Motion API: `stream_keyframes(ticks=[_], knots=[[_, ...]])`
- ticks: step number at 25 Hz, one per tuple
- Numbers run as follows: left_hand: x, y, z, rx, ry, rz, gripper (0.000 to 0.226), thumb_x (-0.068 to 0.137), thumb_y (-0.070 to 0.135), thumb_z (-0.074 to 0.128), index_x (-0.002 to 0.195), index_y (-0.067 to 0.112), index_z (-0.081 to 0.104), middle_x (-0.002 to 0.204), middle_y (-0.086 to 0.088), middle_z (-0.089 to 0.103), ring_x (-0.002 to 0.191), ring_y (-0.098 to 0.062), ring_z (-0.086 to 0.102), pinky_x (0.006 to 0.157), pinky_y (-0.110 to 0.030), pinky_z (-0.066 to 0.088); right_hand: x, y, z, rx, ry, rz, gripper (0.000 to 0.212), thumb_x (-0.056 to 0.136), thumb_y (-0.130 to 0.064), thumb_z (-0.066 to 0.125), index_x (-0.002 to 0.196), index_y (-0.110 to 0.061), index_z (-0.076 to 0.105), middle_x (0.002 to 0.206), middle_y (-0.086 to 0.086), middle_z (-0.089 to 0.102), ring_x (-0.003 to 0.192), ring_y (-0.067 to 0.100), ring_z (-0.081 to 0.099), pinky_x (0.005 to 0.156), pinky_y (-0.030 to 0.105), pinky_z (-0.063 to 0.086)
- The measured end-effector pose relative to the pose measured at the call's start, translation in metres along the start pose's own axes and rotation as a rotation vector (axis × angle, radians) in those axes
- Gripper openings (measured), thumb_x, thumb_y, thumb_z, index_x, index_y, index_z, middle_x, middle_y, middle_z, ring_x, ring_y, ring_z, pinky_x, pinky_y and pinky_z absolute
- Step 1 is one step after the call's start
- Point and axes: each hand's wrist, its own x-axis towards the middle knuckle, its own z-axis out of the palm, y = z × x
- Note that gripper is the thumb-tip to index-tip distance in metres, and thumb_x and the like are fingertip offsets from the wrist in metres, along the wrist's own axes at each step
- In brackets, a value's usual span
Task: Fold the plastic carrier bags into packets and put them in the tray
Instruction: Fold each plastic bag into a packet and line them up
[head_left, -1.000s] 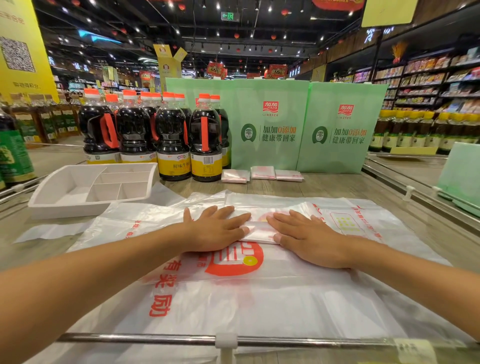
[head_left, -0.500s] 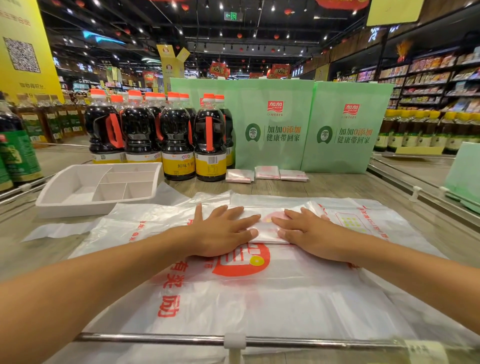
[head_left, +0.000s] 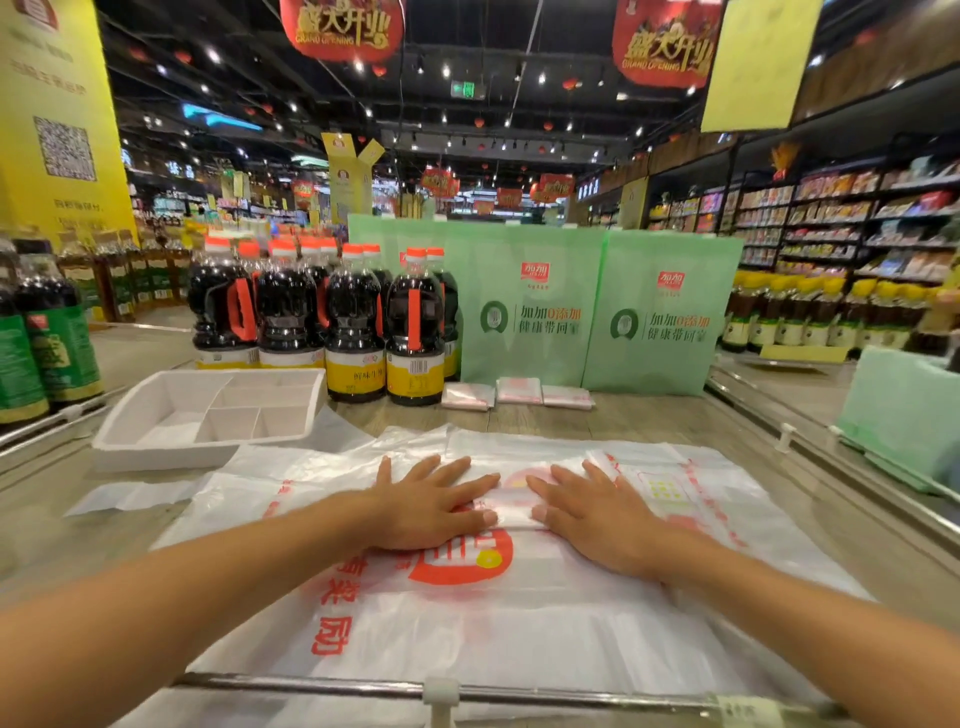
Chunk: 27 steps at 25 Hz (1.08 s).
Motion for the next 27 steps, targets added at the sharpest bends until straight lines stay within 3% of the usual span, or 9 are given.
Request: stream_keyframes(ticks=[4, 7, 12, 17, 20, 22, 25, 27], knots=[[-0.001, 0.0, -0.002, -0.01, 0.013, -0.01, 0.07, 0.09, 0.084, 0.019, 0.153, 0.062, -0.002, 0.17, 0.015, -0.008, 0.157, -0.023, -0.009, 0.116, -0.07, -0.012, -0.009, -0.005, -0.002, -0.069, 0.133, -0.167, 0.053, 0.109, -0.048, 0.024, 0.161, -0.037, 0.019, 0.17, -0.012, 0.008, 0.157, 0.016, -0.003, 0.124, 0.046, -0.005], [-0.002, 0.001, -0.001, -0.011, 0.003, -0.009, 0.071, 0.09, 0.085, 0.02, 0.154, 0.06, -0.001, 0.17, 0.015, -0.008, 0.157, -0.022, -0.009, 0.116, -0.07, -0.012, -0.015, -0.011, -0.003, -0.07, 0.071, -0.219, 0.059, 0.107, -0.05, 0.013, 0.162, -0.032, 0.017, 0.169, -0.015, 0.01, 0.157, 0.01, -0.002, 0.126, 0.041, -0.004], [0.001, -0.002, -0.003, -0.01, -0.031, -0.013, 0.071, 0.09, 0.085, 0.018, 0.153, 0.062, -0.005, 0.169, 0.016, -0.011, 0.157, -0.024, -0.011, 0.115, -0.07, -0.013, -0.012, -0.008, -0.011, -0.036, -0.076, -0.21, 0.055, 0.112, -0.04, 0.025, 0.163, -0.031, 0.01, 0.17, -0.014, 0.002, 0.157, 0.01, -0.001, 0.126, 0.043, -0.003], [-0.007, 0.001, -0.003, -0.043, 0.027, 0.003, 0.074, 0.089, 0.086, 0.019, 0.155, 0.058, 0.004, 0.17, 0.013, -0.004, 0.157, -0.022, -0.007, 0.118, -0.067, -0.011, -0.016, -0.008, -0.022, -0.049, 0.157, -0.339, 0.05, 0.106, -0.046, 0.045, 0.153, -0.028, 0.045, 0.158, -0.006, 0.043, 0.146, 0.014, 0.036, 0.12, 0.036, 0.03], [-0.008, 0.003, -0.009, -0.107, 0.033, 0.049, 0.101, 0.064, 0.1, 0.008, 0.155, 0.056, 0.015, 0.17, 0.013, 0.004, 0.157, -0.019, -0.001, 0.12, -0.066, -0.008, -0.019, -0.012, -0.026, -0.185, 0.233, -0.437, 0.05, 0.106, -0.044, 0.042, 0.152, -0.026, 0.043, 0.148, 0.001, 0.056, 0.134, 0.02, 0.052, 0.11, 0.038, 0.044], [-0.005, 0.001, -0.014, -0.132, 0.021, 0.07, 0.108, 0.059, 0.102, 0.008, 0.155, 0.055, 0.021, 0.17, 0.012, 0.009, 0.157, -0.017, 0.004, 0.12, -0.065, -0.005, -0.016, -0.013, -0.03, -0.242, 0.26, -0.488, 0.048, 0.106, -0.041, 0.04, 0.151, -0.024, 0.042, 0.141, 0.006, 0.061, 0.126, 0.025, 0.057, 0.101, 0.04, 0.049], [0.006, -0.001, -0.017, -0.179, 0.015, 0.066, 0.082, 0.082, 0.091, 0.022, 0.154, 0.053, 0.026, 0.17, 0.011, 0.013, 0.157, -0.014, 0.006, 0.121, -0.061, -0.004, -0.001, -0.011, -0.027, -0.309, 0.307, -0.511, 0.038, 0.106, -0.035, 0.038, 0.138, -0.018, 0.051, 0.125, 0.009, 0.068, 0.113, 0.03, 0.063, 0.087, 0.044, 0.053], [0.013, -0.003, -0.017, -0.214, -0.003, 0.08, 0.079, 0.083, 0.09, 0.02, 0.154, 0.055, 0.026, 0.17, 0.012, 0.012, 0.156, -0.013, 0.004, 0.122, -0.06, -0.007, 0.009, -0.006, -0.022, -0.304, 0.359, -0.514, 0.029, 0.105, -0.035, 0.041, 0.123, -0.019, 0.057, 0.115, 0.006, 0.071, 0.105, 0.029, 0.066, 0.081, 0.044, 0.054]])
